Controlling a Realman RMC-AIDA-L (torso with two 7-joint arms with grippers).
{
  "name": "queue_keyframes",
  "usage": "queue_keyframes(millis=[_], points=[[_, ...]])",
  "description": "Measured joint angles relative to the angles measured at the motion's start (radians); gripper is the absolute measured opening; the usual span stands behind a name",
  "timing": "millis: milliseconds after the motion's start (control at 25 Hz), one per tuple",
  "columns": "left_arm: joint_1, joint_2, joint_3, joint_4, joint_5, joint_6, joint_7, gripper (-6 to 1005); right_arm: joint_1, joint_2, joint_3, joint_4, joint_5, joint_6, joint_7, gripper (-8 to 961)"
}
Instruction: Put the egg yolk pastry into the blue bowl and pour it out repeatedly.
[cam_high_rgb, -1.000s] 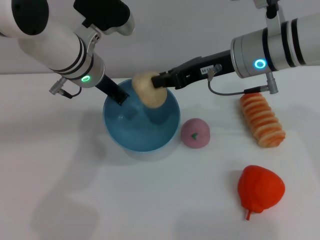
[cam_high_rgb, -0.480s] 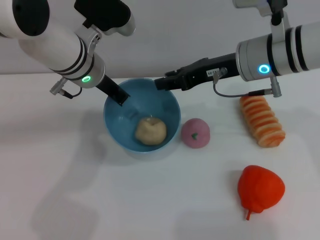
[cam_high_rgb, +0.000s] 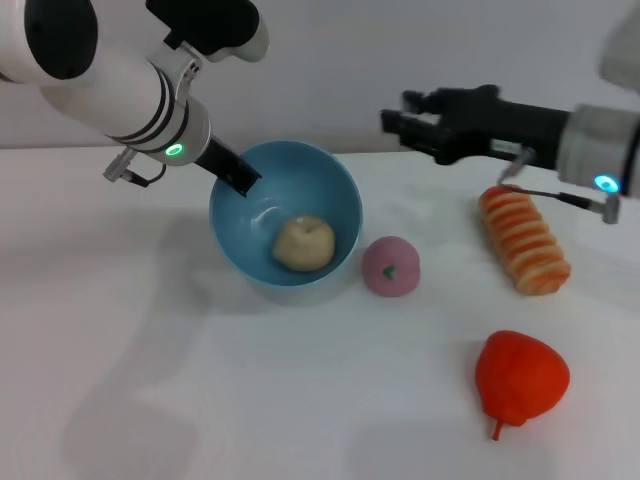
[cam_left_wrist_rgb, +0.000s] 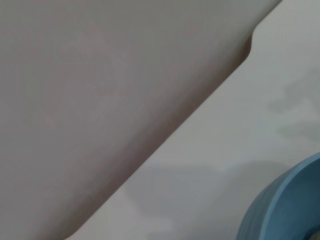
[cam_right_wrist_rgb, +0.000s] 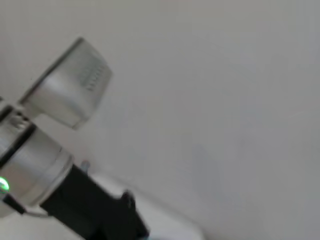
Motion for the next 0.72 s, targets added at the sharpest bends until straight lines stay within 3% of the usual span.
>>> queue_keyframes(millis=[120,320,480,720], points=[[0.002,0.0,0.0,-0.004,0.0,0.01,0.0,0,-0.044,-0.005,0.002,0.044,0.139,-0.006,-0.123,420],[0.003,-0.001,0.011,0.005,0.0,0.058,0.001,1,-0.094,-0.005,0.033,0.092,0.197,0.009,-0.241,460],[0.004,-0.002,0.033,0.005,0.0,0.096,-0.006,0,-0.122,0.001,0.04,0.146,0.3,0.041,-0.414,689],[-0.004,-0.004,0.05,0.006,0.0,0.121,-0.008,-1,-0.214,-0.002,0.043,0.315,0.661,0.05,-0.791,688]])
